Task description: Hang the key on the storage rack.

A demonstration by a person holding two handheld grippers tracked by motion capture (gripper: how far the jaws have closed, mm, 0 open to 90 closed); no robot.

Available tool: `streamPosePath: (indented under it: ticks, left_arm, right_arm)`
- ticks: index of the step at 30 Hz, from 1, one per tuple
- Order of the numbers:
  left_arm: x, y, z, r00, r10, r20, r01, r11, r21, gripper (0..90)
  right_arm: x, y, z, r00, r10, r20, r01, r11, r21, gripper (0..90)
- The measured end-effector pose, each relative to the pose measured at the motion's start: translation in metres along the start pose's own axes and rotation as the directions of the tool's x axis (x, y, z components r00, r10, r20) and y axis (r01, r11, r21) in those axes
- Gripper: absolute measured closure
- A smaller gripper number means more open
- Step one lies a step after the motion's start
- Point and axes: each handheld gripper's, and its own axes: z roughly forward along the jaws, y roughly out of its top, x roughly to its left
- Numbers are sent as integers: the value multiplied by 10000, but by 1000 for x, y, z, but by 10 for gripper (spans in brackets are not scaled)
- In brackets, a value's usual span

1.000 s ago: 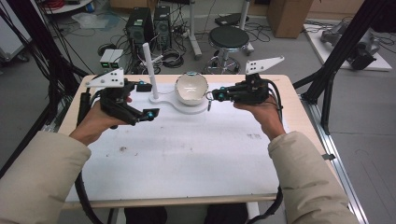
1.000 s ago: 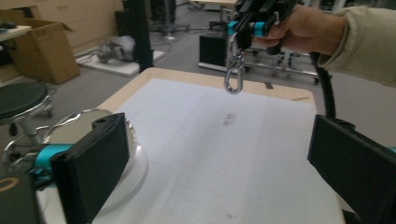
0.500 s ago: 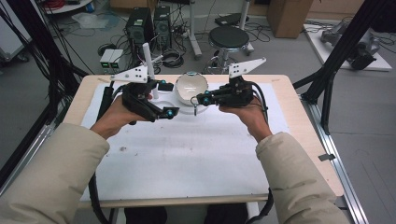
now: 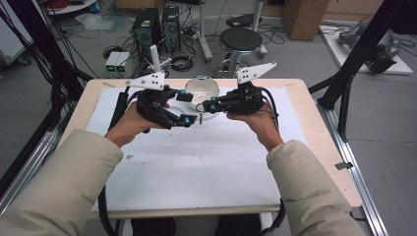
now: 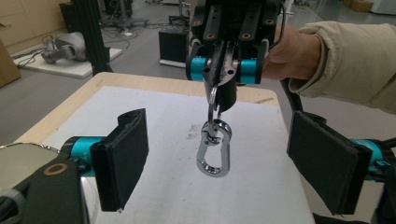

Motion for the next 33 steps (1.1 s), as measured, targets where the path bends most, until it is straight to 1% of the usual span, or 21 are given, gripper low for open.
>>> streamPosePath:
  ticks: [1,2,3,4,5,7,8,10,11,14,15,18,21,23,24,26,29,30,31,33]
  left_arm:
    - [0,0,0,10000,-35,54,35,10000,-47,227]
    - [0,0,0,10000,-7,70,7,10000,-64,289]
    - [0,0,-1,10000,3,46,-3,10000,-58,309]
    - [0,0,-1,10000,-43,76,43,10000,-82,309]
    - [1,0,-1,9999,-67,122,68,9999,-130,343]
    - [1,-2,-1,9994,-233,245,242,9990,-367,407]
    - [2,-3,-1,9990,-305,318,318,9987,-407,477]
    - [3,-5,0,9981,-512,330,526,9977,-418,495]
    - [3,-6,0,9975,-589,391,604,9974,-399,537]
    - [4,-7,1,9969,-635,472,653,9971,-381,556]
    - [4,-7,2,9969,-611,501,630,9973,-380,562]
    - [4,-7,2,9969,-588,519,608,9975,-365,610]
    - [6,-8,2,9965,-631,541,649,9973,-330,635]
    - [6,-8,2,9967,-603,543,620,9976,-297,673]
    - [6,-8,2,9967,-592,554,607,9978,-273,673]
    - [6,-8,3,9958,-708,589,723,9971,-240,706]
    - [6,-8,3,9954,-750,603,765,9968,-223,729]
    - [6,-8,3,9955,-724,604,738,9971,-207,740]
    - [6,-8,3,9956,-703,619,716,9973,-188,755]
    - [6,-8,3,9952,-720,663,735,9971,-201,784]
  right_arm:
    - [0,0,0,10000,0,0,0,10000,0,889]
    - [0,0,0,10000,-12,-69,12,10000,-53,889]
    - [0,0,0,9999,-13,-107,12,10000,-67,889]
    - [0,0,0,9999,-13,-107,12,10000,-67,889]
    - [1,0,0,9999,-18,-103,18,10000,-42,889]
    - [1,0,0,9999,5,-134,-6,10000,-75,889]
    - [1,0,0,9998,9,-195,-11,10000,-98,889]
    - [1,0,0,9998,-33,-219,31,9999,-107,889]
    - [1,0,1,9998,18,-201,-19,10000,-40,890]
    - [0,0,2,9998,-13,-207,14,10000,52,889]
    - [1,0,2,9998,81,-198,-79,9999,98,890]
    - [-1,-1,1,9998,-15,-211,16,10000,49,890]
    - [-1,-1,1,9998,-2,-215,3,10000,49,889]
    - [-2,-1,2,9996,24,-278,-22,10000,63,889]
    - [-2,-1,2,9996,24,-278,-22,10000,63,889]
    - [-3,-1,2,9996,25,-275,-24,10000,52,889]
    - [-3,-1,3,9994,119,-324,-116,9999,94,889]
    - [-3,-2,3,9995,66,-296,-63,9999,84,889]
    - [-3,-2,3,9994,128,-335,-123,9998,150,889]
    - [-4,-2,4,9995,87,-319,-85,9999,74,889]
